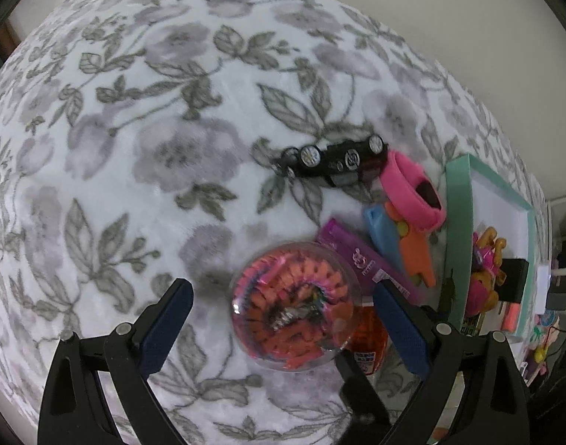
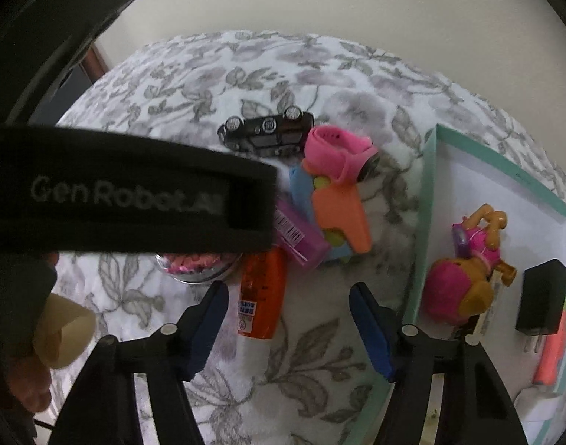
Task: Organize rigid objects
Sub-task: 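Grasp the clear candy ball with the left tool while the right tool grasps the red-white tube, then lift and carry the candy ball with the left tool while the right tool carries the tube over the tray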
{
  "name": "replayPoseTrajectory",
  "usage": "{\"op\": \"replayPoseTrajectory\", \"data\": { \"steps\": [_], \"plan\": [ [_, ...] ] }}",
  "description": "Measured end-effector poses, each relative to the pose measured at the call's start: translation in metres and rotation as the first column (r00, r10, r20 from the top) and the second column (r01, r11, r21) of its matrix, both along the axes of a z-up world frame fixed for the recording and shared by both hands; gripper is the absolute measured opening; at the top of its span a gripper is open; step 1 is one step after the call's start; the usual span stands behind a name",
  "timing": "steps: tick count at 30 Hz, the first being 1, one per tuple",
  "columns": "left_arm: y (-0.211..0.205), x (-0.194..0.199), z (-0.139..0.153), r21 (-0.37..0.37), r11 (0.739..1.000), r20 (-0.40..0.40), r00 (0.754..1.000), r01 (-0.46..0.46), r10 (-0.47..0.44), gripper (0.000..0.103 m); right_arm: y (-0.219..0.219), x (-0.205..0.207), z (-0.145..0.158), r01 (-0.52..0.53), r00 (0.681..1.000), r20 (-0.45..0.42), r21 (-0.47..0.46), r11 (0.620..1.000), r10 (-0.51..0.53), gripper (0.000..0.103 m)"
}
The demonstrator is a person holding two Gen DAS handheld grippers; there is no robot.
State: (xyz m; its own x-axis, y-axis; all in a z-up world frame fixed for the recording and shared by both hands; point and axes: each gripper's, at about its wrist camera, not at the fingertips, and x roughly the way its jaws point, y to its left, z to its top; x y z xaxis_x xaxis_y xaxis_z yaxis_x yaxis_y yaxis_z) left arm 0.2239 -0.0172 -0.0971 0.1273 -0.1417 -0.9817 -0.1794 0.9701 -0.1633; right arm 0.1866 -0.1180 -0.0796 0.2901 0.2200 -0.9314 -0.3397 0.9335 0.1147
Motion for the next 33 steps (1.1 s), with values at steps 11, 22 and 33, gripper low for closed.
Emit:
{"op": "replayPoseTrajectory", "data": {
  "steps": [11,22,33],
  "plan": [
    [-0.007,-0.001,-0.004,0.012,1.000,0.004,1.000,0.009,-0.009,0.076,0.001,0.002,-0.004,0.000,1.000,0.018,-0.010,1.000,0.000,0.046],
    [-0.006,0.001,-0.004,0.060,0.997,0.010,0.999,0.041,-0.042,0.074,-0.013,0.008,-0.005,0.013,0.999,0.034,-0.003,1.000,-0.013,0.036],
    [-0.008,-0.001,-0.001,0.058,0.998,0.023,0.999,0.040,-0.041,0.073,-0.021,0.007,-0.002,0.048,0.997,0.052,0.023,0.999,-0.049,0.030]
  ]
}}
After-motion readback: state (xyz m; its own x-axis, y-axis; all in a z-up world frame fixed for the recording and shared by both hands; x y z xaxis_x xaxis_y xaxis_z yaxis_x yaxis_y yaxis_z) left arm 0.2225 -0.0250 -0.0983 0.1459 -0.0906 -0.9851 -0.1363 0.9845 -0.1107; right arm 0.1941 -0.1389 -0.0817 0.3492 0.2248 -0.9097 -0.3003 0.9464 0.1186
